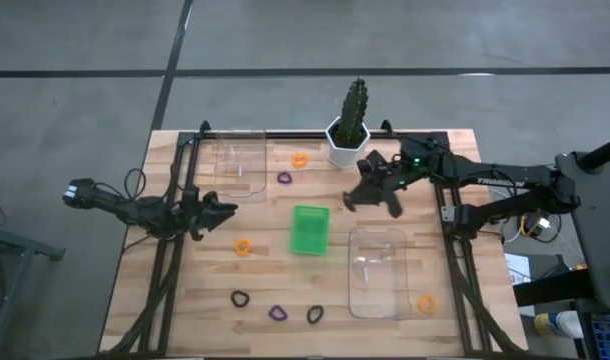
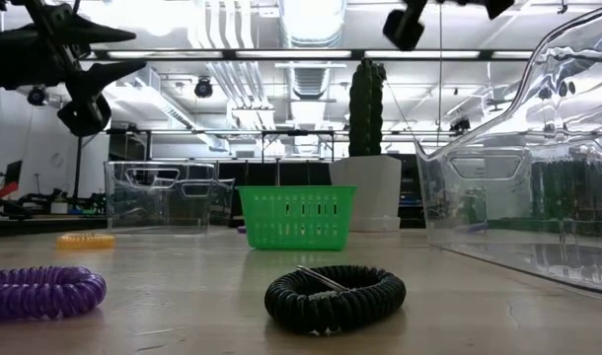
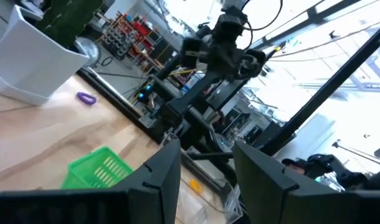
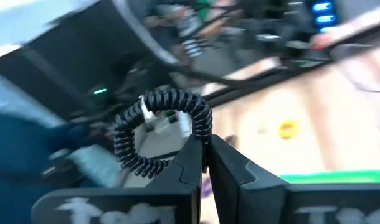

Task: Sort spring keychains
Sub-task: Put the top black spring keychain into the top transparent bin

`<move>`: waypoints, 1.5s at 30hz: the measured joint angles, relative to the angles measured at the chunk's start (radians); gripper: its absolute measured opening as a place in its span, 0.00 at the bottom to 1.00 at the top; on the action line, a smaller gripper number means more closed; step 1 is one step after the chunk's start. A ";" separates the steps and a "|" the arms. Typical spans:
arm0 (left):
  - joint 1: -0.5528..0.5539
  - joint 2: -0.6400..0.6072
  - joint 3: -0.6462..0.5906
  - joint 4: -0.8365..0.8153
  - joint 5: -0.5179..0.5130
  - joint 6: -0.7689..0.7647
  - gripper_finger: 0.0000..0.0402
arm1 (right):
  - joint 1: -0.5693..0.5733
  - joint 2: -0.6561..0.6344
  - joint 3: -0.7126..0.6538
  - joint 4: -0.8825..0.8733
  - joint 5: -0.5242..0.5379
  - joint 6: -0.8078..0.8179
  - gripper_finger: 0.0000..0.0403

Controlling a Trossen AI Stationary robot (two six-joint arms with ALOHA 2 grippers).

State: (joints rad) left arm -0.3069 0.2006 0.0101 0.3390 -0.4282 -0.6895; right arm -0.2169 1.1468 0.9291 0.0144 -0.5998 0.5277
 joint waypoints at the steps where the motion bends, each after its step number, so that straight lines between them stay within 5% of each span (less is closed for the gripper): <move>1: 0.000 0.000 0.002 -0.001 -0.005 0.000 0.35 | 0.006 0.016 0.000 -0.001 0.042 -0.002 0.03; 10: 0.000 0.030 0.036 0.019 -0.023 0.000 0.35 | 0.088 0.241 0.139 -0.025 0.430 -0.095 0.03; 21: 0.000 0.224 0.144 0.061 -0.038 0.026 0.35 | 0.175 0.567 0.586 -0.426 1.012 -0.260 0.03; 32: 0.000 0.467 0.311 0.062 -0.140 0.162 0.35 | 0.222 0.724 0.811 -0.479 1.203 -0.400 0.03; 45: 0.027 0.707 0.510 0.072 -0.339 0.394 0.35 | 0.285 0.738 0.831 -0.438 1.337 -0.534 0.03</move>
State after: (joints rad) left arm -0.2801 0.9074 0.5204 0.4106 -0.7669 -0.2958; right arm 0.0684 1.8847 1.7599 -0.4232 0.7368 -0.0066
